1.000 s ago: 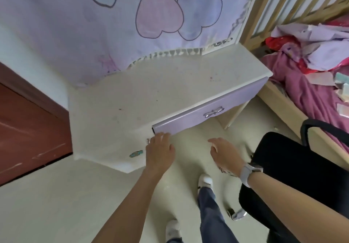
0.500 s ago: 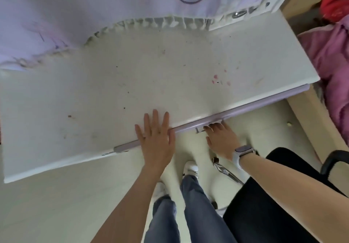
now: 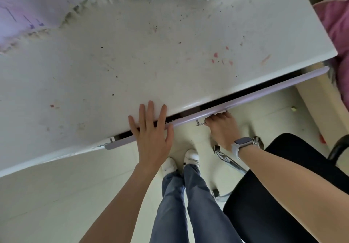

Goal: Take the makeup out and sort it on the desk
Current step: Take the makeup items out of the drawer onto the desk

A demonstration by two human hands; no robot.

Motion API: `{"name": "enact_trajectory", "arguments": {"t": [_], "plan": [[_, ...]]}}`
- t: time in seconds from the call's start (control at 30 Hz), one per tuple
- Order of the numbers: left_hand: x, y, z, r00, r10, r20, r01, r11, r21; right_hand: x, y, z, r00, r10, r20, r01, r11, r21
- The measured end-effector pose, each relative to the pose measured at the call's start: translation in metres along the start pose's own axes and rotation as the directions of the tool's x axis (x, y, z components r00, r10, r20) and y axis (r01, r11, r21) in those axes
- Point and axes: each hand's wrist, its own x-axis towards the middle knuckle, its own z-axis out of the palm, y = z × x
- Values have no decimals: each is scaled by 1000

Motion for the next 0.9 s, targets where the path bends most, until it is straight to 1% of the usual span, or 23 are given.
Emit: {"name": "enact_trajectory", "arguments": {"t": [0.13,0.2,0.23,0.27,0.3,0.4,0.5,0.7,0.73,0.87,0.9], "plan": [[-20,3,-5,992,126,-16,-126,991,-39,-28,-2,2,1000,-15,11,14,998,53],[-34,10,-9,976,219,-9,-218,970,-103,-43,-5,6,999,-19,47,13,994,106],[-40,14,-11,969,247,11,-243,961,-132,-49,-7,7,995,-13,102,1,993,116],[-45,16,-14,967,253,40,-243,957,-158,-53,-9,11,989,-11,148,-6,994,111],[-46,18,-15,968,243,64,-228,956,-182,-56,-10,13,987,-16,159,0,995,98],[-41,19,-19,973,201,111,-169,955,-245,-59,-10,12,992,-5,125,-5,997,78],[-40,22,-24,975,160,154,-112,953,-282,-61,-9,13,999,28,34,-30,996,79],[-68,32,-25,964,187,189,-123,944,-308,-91,-4,21,996,-58,-61,63,994,85],[-71,32,-23,960,195,202,-126,942,-312,-93,-4,22,996,-65,-56,69,993,90],[-73,31,-14,929,250,273,-167,941,-293,-91,-8,22,997,-65,52,61,996,62],[-73,33,-12,921,257,294,-170,942,-291,-93,-8,21,997,-59,58,55,996,69]]}}
